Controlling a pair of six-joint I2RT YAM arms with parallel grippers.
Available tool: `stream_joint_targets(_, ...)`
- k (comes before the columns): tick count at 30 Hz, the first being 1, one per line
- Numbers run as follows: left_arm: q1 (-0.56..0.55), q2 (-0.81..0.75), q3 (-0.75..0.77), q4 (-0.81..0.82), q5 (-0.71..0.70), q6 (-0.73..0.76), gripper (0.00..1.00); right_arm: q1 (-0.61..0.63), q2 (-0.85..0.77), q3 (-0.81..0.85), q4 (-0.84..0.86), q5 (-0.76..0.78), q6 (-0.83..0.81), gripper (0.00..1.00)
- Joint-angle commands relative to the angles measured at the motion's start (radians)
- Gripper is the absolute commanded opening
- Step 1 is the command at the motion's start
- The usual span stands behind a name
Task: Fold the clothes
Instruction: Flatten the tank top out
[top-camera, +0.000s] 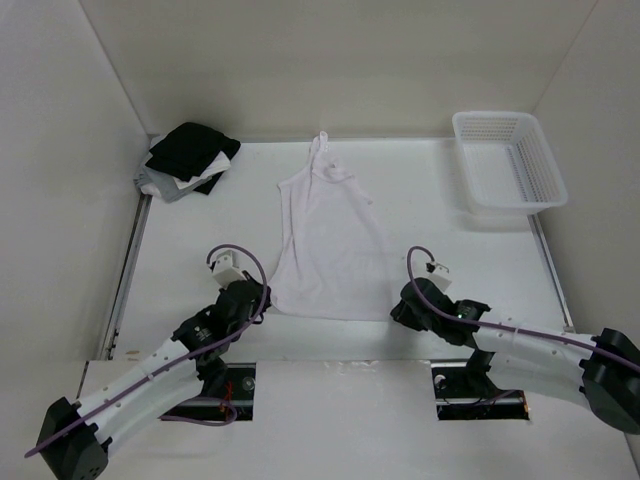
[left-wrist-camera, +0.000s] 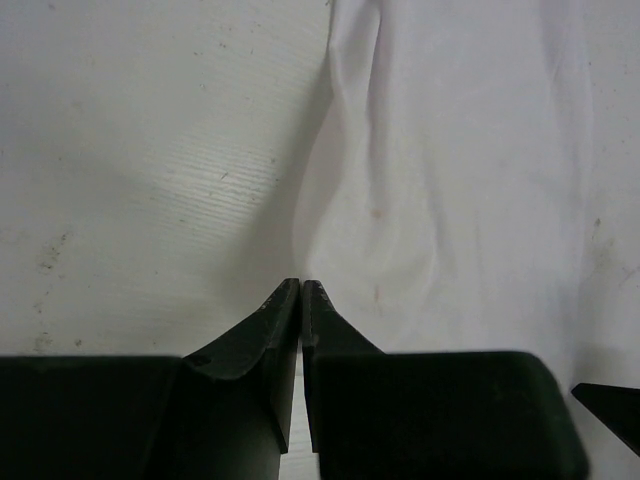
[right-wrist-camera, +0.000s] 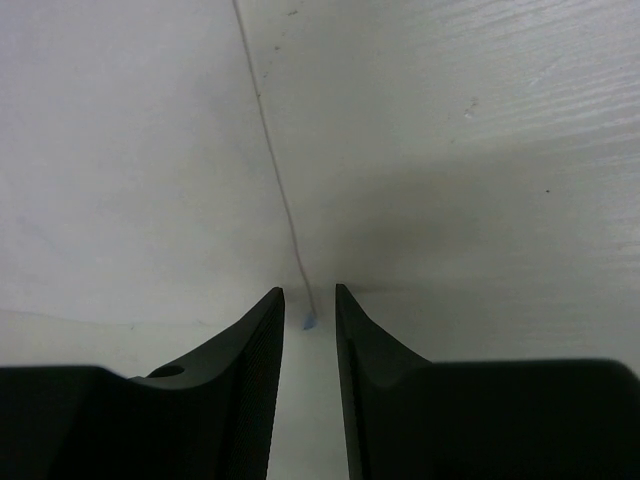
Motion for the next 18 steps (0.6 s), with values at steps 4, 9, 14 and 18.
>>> stream_joint_targets(4, 0.006, -0.014, -0.010, 0.044, 0.030, -0.012, 0.04, 0.023, -0.001, -0.007, -0.007, -0.042, 0.050, 0.30)
stream_joint_targets(9, 0.006, -0.008, -0.007, 0.061, 0.031, -0.009, 0.04, 0.021, 0.015, -0.026, 0.039, -0.066, 0.047, 0.24)
stream_joint_targets(14, 0.020, -0.011, 0.023, 0.075, 0.034, 0.000, 0.03, 0.008, -0.040, -0.029, 0.070, -0.021, 0.043, 0.03)
stream_joint_targets(18, 0.034, -0.035, 0.111, 0.092, 0.016, 0.047, 0.02, 0.011, -0.200, 0.058, 0.044, 0.068, -0.041, 0.00)
